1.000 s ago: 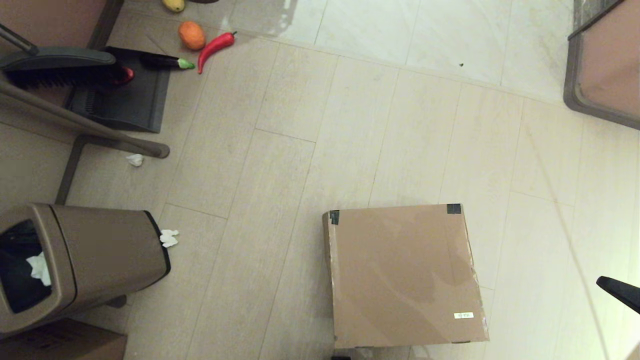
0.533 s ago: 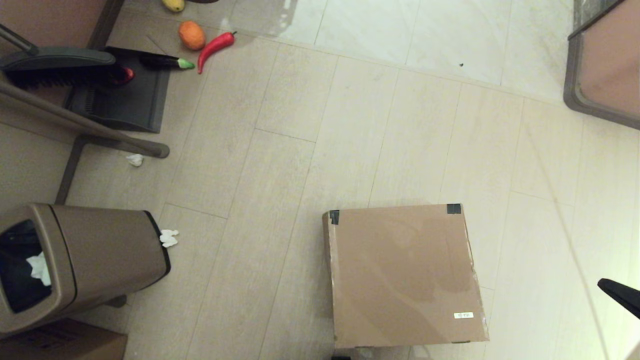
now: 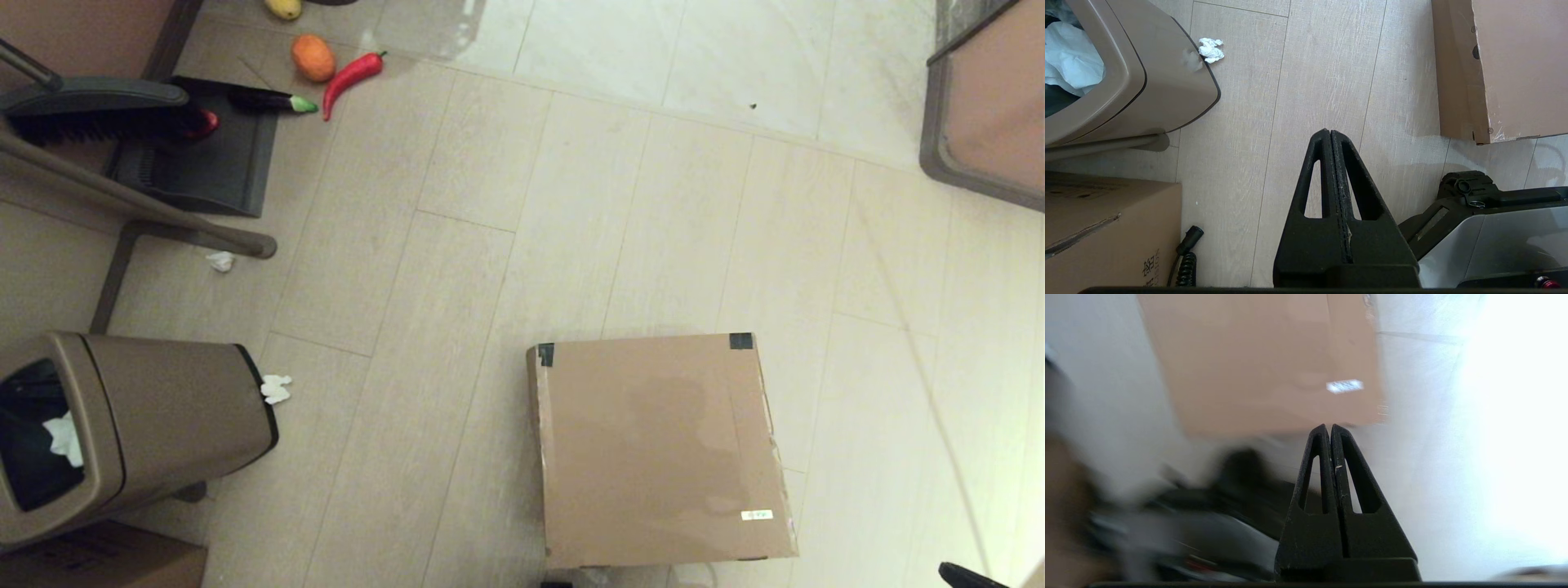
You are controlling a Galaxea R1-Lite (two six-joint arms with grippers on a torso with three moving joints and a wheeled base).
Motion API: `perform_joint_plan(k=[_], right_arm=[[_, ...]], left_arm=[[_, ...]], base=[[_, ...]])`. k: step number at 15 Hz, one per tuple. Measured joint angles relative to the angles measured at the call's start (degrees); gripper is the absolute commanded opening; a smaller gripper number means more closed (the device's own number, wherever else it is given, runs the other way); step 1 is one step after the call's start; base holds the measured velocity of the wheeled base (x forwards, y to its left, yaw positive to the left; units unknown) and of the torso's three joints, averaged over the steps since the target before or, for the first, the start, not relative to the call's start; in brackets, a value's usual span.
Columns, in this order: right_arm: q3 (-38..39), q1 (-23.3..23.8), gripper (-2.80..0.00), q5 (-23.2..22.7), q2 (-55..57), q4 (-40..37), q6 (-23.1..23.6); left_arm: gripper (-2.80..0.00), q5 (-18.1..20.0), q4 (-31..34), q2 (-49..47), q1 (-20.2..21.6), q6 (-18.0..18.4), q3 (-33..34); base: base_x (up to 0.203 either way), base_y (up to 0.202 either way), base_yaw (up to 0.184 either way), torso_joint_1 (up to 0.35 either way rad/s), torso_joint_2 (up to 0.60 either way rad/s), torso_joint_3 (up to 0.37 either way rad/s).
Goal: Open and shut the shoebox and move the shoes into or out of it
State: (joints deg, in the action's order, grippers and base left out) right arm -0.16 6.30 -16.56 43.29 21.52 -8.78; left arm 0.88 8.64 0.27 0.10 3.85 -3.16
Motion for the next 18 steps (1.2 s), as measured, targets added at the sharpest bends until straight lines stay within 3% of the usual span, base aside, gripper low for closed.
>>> perform_joint_plan(k=[2,5,9,12,14,18], right_arm=[[-0.94,-4.72,-2.8,4.77,-9.98,-10.08,5.06],[-3.03,-8.26,-2.8,7.79,-23.01,-24.83,7.12],[-3.25,-7.67,-2.8,8.92,-36.17,-25.57,8.1],[-0.84,-7.2,-2.8,12.15,-41.35,-19.05,7.22],[-0.1,-7.11,-2.8,12.54,-42.56,-18.58,7.88],[-0.06,-7.06,-2.8,13.94,-43.34,-22.0,18.66]], left_arm=[[-2.8,-0.04,0.0,0.0,0.0,-0.03,0.0],[-2.8,-0.09,0.01,0.0,0.01,-0.69,-0.01],[-2.8,-0.11,0.01,0.0,0.0,-0.74,-0.01],[-2.8,-0.11,0.01,-0.02,0.0,-0.8,-0.01],[-2.8,-0.11,0.01,-0.02,0.0,-1.12,0.0],[-2.8,-0.21,0.0,-0.05,0.0,-2.28,0.0]], base=[[0.0,0.0,0.0,0.0,0.0,0.0],[0.0,0.0,0.0,0.0,0.0,0.0],[0.0,0.0,0.0,0.0,0.0,0.0],[0.0,0.0,0.0,0.0,0.0,0.0],[0.0,0.0,0.0,0.0,0.0,0.0],[0.0,0.0,0.0,0.0,0.0,0.0]])
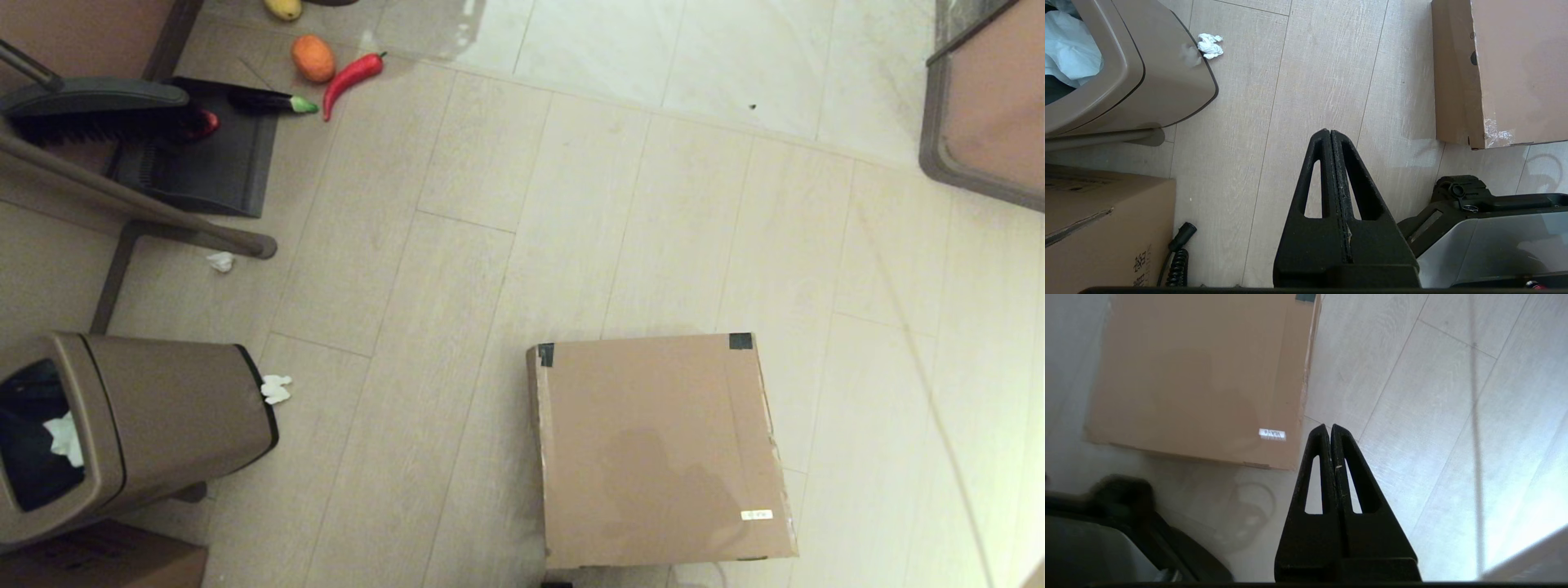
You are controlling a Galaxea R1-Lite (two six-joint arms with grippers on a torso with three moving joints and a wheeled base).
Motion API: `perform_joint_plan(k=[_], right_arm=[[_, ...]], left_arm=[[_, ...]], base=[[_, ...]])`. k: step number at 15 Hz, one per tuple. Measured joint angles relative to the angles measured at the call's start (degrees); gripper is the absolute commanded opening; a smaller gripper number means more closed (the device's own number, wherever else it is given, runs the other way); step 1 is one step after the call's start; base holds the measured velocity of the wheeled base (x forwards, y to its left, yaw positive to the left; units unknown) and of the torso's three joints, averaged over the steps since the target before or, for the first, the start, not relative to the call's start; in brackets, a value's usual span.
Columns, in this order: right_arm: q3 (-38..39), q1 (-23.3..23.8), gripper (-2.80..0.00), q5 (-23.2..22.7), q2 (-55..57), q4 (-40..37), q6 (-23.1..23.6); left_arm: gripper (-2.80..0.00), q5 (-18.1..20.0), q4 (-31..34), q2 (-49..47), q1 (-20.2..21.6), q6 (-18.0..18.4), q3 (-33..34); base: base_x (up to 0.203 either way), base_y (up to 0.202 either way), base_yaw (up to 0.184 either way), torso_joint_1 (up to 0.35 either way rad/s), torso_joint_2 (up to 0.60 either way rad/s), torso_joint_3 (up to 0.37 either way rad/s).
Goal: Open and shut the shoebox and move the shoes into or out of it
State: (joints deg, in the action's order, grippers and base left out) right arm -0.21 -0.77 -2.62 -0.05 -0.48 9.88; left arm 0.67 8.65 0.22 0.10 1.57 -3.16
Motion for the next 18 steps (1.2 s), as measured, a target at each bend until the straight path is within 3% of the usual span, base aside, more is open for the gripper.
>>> perform_joint_plan(k=[1,4,18], right_arm=[[-0.08,0.0,-2.8,0.31,-0.06,-0.27,0.19],[0.08,0.26,-2.8,2.06,-0.16,0.1,-5.34],[0.19,0.35,-2.8,1.85,-0.16,-0.09,-2.98]], left_arm=[[-2.8,0.01,0.0,0.0,0.0,0.02,0.0],[-2.8,0.04,0.0,0.0,0.0,0.02,-0.01],[-2.8,0.01,-0.05,-0.09,0.01,0.0,-0.01]], base=[[0.0,0.0,0.0,0.0,0.0,0.0],[0.0,0.0,0.0,0.0,0.0,0.0],[0.0,0.0,0.0,0.0,0.0,0.0]])
